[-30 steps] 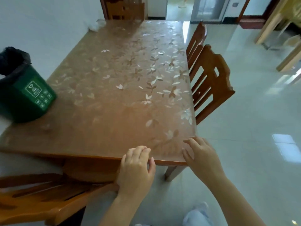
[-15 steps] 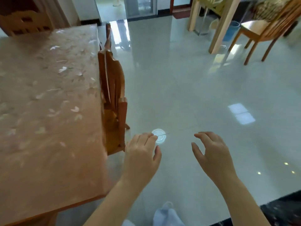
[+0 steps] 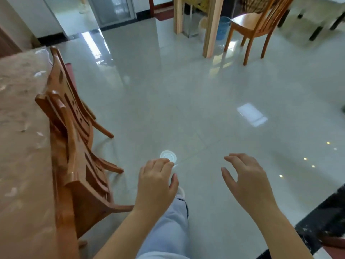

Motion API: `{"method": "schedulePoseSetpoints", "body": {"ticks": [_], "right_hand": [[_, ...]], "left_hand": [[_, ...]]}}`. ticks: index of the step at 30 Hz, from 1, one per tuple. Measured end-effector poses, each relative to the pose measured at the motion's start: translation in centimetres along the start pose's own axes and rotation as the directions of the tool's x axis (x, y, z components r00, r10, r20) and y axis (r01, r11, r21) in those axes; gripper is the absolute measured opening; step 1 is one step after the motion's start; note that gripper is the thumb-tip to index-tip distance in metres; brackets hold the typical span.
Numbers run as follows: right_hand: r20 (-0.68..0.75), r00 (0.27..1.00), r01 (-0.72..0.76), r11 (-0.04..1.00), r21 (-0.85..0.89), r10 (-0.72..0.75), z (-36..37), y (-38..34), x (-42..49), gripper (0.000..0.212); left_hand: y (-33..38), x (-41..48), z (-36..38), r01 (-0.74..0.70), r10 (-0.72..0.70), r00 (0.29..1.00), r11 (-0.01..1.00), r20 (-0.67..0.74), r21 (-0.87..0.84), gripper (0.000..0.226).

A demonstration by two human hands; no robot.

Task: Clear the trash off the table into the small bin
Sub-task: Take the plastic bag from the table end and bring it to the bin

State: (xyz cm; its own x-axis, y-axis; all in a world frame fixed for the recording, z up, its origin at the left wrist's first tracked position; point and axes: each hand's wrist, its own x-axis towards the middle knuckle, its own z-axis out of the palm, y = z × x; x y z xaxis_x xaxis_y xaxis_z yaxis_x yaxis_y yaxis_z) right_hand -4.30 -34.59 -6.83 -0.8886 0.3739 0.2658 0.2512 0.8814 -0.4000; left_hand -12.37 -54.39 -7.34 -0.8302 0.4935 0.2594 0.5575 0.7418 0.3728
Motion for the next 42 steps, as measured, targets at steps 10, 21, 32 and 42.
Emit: {"method": "schedulePoseSetpoints", "body": {"ticks": [10, 21, 32, 42], "right_hand": [[0.113, 0.988, 0.115, 0.991, -0.072, -0.107, 6.1, -2.8, 23.4, 0.022], [0.226, 0.934, 0.267, 0.960, 0.079, -0.279, 17.5, -9.0, 42.8, 0.025], [0.235, 0.842, 0.444, 0.872, 0.207, -0.485, 27.9, -15.8, 70.0, 0.024], [0.278, 0.705, 0.575, 0.756, 0.315, -0.652, 38.3, -27.8, 86.2, 0.020]], "left_hand": [[-6.9, 21.8, 2.0, 0.016, -0.028, 0.991, 0.995, -0.128, -0.098, 0.033], [-20.0, 34.7, 1.7, 0.301, -0.298, 0.948, 0.953, -0.108, 0.015, 0.035], [-33.1, 57.0, 0.5, 0.497, -0.470, 0.854, 0.864, -0.222, 0.080, 0.039], [-47.3, 69.1, -1.3, 0.644, -0.607, 0.746, 0.762, -0.274, 0.067, 0.039]]}}
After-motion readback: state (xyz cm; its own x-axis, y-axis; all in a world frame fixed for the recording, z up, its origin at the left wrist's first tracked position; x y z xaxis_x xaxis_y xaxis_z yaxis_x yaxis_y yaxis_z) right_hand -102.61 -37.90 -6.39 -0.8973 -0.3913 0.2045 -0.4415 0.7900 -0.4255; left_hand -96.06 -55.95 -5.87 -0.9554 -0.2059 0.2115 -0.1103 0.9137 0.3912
